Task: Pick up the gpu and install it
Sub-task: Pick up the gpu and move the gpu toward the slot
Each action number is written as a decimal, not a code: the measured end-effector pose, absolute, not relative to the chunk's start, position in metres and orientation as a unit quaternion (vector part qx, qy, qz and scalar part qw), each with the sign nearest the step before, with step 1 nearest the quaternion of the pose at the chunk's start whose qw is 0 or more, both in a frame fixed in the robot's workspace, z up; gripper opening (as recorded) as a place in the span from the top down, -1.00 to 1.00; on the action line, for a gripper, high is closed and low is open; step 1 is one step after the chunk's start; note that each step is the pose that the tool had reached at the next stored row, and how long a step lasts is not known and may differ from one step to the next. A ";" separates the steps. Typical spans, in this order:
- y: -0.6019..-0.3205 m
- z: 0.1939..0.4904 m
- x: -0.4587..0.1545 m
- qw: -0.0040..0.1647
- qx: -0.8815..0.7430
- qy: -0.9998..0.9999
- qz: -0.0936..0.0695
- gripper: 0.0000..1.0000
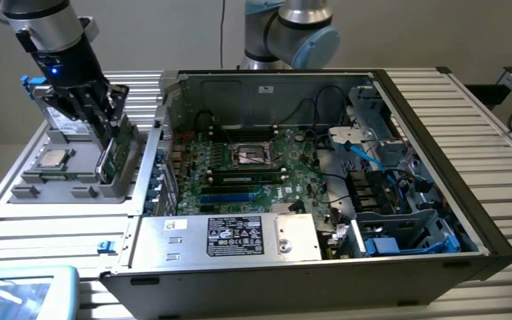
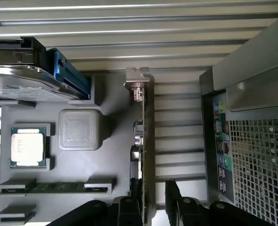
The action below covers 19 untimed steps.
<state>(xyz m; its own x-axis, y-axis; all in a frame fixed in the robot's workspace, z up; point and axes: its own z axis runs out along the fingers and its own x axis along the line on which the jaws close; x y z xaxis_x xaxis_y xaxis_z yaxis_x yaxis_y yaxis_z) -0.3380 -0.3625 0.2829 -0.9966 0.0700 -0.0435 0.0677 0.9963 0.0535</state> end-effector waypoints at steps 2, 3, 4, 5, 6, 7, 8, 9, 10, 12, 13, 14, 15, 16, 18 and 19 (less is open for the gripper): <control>-0.361 0.279 -0.342 0.023 0.035 0.999 0.026 0.31; -0.360 0.277 -0.343 0.023 0.035 0.999 0.026 0.31; -0.360 0.276 -0.343 0.023 0.034 0.999 0.026 0.31; -0.360 0.274 -0.343 0.023 0.034 0.999 0.026 0.31; -0.360 0.272 -0.343 0.023 0.034 0.999 0.026 0.31; -0.360 0.270 -0.343 0.023 0.034 0.999 0.026 0.31; -0.360 0.268 -0.343 0.023 0.034 0.999 0.026 0.31; -0.360 0.267 -0.343 0.023 0.034 0.999 0.026 0.31; -0.360 0.265 -0.343 0.023 0.034 0.999 0.026 0.31; -0.360 0.261 -0.343 0.023 0.034 0.999 0.026 0.31; -0.360 0.259 -0.343 0.023 0.035 0.999 0.026 0.31; -0.360 0.257 -0.343 0.023 0.035 0.999 0.026 0.31; -0.359 0.256 -0.344 0.023 0.035 0.999 0.026 0.31; -0.359 0.254 -0.344 0.023 0.035 0.999 0.026 0.31; -0.359 0.250 -0.344 0.023 0.035 0.999 0.026 0.31; -0.359 0.248 -0.344 0.023 0.035 0.999 0.026 0.31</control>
<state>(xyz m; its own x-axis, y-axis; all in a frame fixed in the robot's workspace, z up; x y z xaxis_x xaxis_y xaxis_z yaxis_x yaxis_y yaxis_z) -0.3440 -0.3588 0.2483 -0.9966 0.0701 -0.0436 0.0678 0.9963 0.0535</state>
